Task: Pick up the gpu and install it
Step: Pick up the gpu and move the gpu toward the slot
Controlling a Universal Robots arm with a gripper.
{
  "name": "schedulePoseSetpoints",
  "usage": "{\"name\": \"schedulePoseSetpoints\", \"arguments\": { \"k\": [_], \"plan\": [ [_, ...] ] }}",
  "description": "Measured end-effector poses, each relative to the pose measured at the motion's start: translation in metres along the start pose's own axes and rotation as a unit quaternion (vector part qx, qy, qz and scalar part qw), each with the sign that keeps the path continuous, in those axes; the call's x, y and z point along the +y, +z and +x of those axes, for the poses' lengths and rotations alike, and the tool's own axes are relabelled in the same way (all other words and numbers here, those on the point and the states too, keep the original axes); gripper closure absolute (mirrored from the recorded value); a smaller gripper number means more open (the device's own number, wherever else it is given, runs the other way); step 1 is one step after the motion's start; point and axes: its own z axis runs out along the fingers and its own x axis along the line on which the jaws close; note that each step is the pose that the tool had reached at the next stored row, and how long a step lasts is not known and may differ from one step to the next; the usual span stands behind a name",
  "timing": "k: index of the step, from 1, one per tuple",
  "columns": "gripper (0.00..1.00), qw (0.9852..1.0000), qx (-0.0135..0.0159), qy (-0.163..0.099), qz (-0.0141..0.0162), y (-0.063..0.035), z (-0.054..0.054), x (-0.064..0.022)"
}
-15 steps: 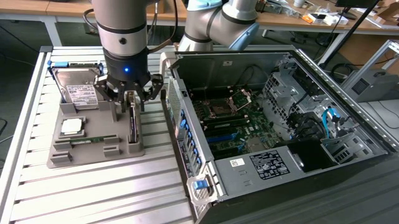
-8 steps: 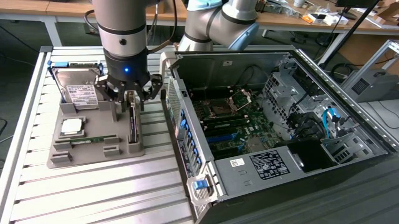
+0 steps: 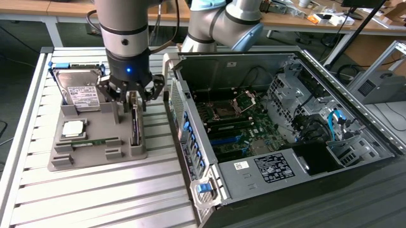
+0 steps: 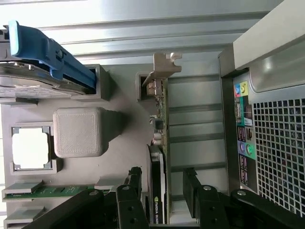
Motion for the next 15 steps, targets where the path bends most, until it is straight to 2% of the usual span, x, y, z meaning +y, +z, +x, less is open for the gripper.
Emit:
{"name": "schedulePoseSetpoints", "arguments": {
  "k": [2, 3, 5, 7, 8, 9, 11, 15],
  "plan": [
    [0.52, 1.0000, -0.0001, 0.000, 0.0014, 0.0021, 0.000, 0.0051],
    [0.52, 1.0000, -0.0002, 0.000, 0.0034, 0.0026, 0.001, 0.0072],
    [0.52, 0.9999, -0.0009, -0.001, 0.0124, 0.0037, 0.001, 0.0130],
    [0.52, 0.9997, -0.0017, -0.001, 0.0230, 0.0047, 0.002, 0.0186],
    [0.52, 0.9996, -0.0019, -0.001, 0.0264, 0.0052, 0.002, 0.0207],
    [0.52, 0.9996, -0.0021, -0.001, 0.0282, 0.0057, 0.002, 0.0223],
    [0.52, 0.9995, -0.0022, -0.002, 0.0299, 0.0067, 0.002, 0.0240],
    [0.52, 0.9995, -0.0022, -0.008, 0.0304, 0.0093, 0.002, 0.0246]
  ]
}}
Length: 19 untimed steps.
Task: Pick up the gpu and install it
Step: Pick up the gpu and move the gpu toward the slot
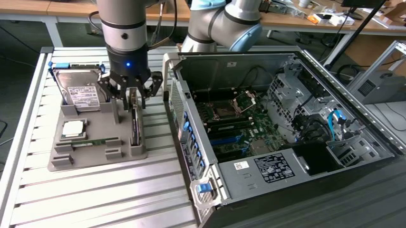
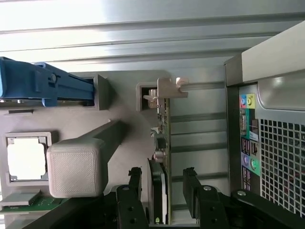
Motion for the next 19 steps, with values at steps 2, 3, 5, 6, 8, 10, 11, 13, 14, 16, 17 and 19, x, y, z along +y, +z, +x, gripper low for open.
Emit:
{"name": "schedulePoseSetpoints", "arguments": {
  "k": [2, 3, 5, 6, 8, 10, 11, 13, 14, 16, 17, 19],
  "plan": [
    [0.52, 1.0000, -0.0001, -0.008, -0.0002, 0.0011, 0.0001, 0.0000],
    [0.52, 1.0000, -0.0001, -0.010, -0.0003, 0.0015, 0.0002, 0.0000],
    [0.52, 0.9999, -0.0002, -0.012, -0.0004, 0.0023, 0.0003, 0.0000],
    [0.52, 0.9999, -0.0002, -0.013, -0.0004, 0.0029, 0.0004, -0.0001],
    [0.52, 0.9999, -0.0002, -0.014, -0.0004, 0.0037, 0.0006, -0.0004],
    [0.52, 0.9999, -0.0003, -0.015, -0.0005, 0.0046, 0.0007, -0.0013],
    [0.52, 0.9999, -0.0003, -0.016, -0.0005, 0.0049, 0.0008, -0.0018],
    [0.52, 0.9999, -0.0003, -0.017, -0.0005, 0.0056, 0.0011, -0.0027],
    [0.52, 0.9998, -0.0004, -0.018, -0.0006, 0.0064, 0.0012, -0.0033],
    [0.52, 0.9998, -0.0003, -0.019, -0.0006, 0.0078, 0.0013, -0.0038],
    [0.52, 0.9998, -0.0002, -0.019, -0.0005, 0.0083, 0.0014, -0.0040],
    [0.52, 0.9998, -0.0003, -0.020, -0.0006, 0.0093, 0.0018, -0.0045]
  ]
}}
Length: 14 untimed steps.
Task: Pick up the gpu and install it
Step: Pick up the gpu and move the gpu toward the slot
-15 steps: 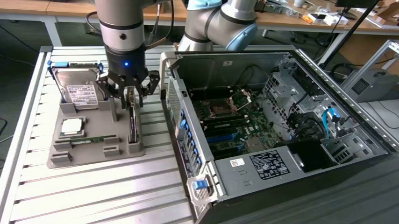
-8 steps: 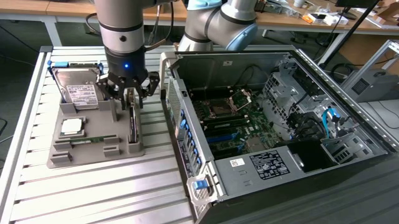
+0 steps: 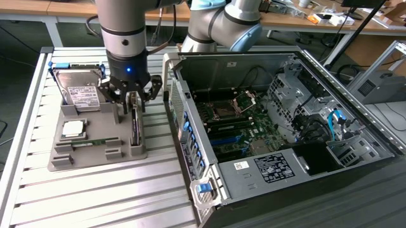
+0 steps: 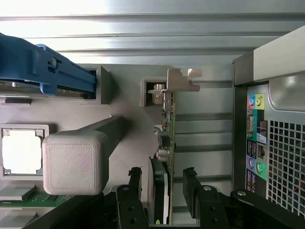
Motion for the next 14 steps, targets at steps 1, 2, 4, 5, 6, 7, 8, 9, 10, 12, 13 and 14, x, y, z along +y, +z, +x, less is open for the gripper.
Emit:
{"name": "schedulePoseSetpoints", "arguments": {
  "k": [1, 2, 4, 5, 6, 7, 8, 9, 10, 12, 13, 14],
  "plan": [
    [0.52, 1.0000, 0.0000, 0.000, 0.0000, 0.0004, 0.0002, -0.0003],
    [0.52, 1.0000, 0.0000, -0.001, 0.0000, 0.0008, 0.0005, -0.0006],
    [0.52, 1.0000, 0.0000, -0.001, 0.0000, 0.0015, 0.0013, -0.0017],
    [0.52, 1.0000, 0.0000, -0.002, -0.0001, 0.0019, 0.0018, -0.0023],
    [0.52, 1.0000, 0.0000, -0.002, -0.0001, 0.0021, 0.0021, -0.0029],
    [0.52, 1.0000, 0.0000, -0.003, -0.0001, 0.0026, 0.0024, -0.0042],
    [0.52, 1.0000, -0.0001, -0.003, -0.0001, 0.0031, 0.0024, -0.0050],
    [0.52, 1.0000, -0.0001, -0.004, -0.0002, 0.0038, 0.0024, -0.0055],
    [0.52, 1.0000, -0.0001, -0.005, -0.0002, 0.0046, 0.0025, -0.0055],
    [0.52, 1.0000, -0.0001, -0.006, -0.0002, 0.0066, 0.0025, -0.0056],
    [0.52, 1.0000, -0.0001, -0.006, -0.0002, 0.0071, 0.0025, -0.0056],
    [0.52, 1.0000, -0.0001, -0.006, -0.0002, 0.0078, 0.0026, -0.0055]
  ]
}}
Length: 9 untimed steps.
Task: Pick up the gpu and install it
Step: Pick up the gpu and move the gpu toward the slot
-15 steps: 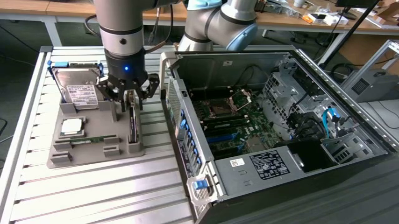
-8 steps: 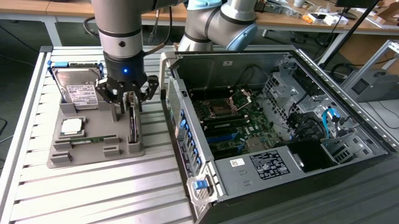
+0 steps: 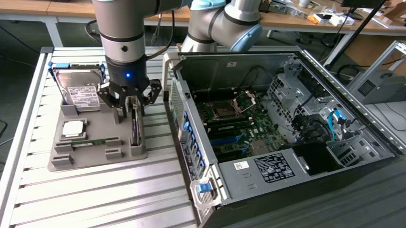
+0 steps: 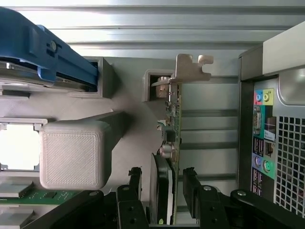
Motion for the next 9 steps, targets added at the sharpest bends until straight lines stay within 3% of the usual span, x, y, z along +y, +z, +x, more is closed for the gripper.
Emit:
{"name": "schedulePoseSetpoints", "arguments": {
  "k": [9],
  "plan": [
    [0.52, 1.0000, 0.0000, 0.000, -0.0001, 0.0007, 0.0000, 0.0000]
  ]
}}
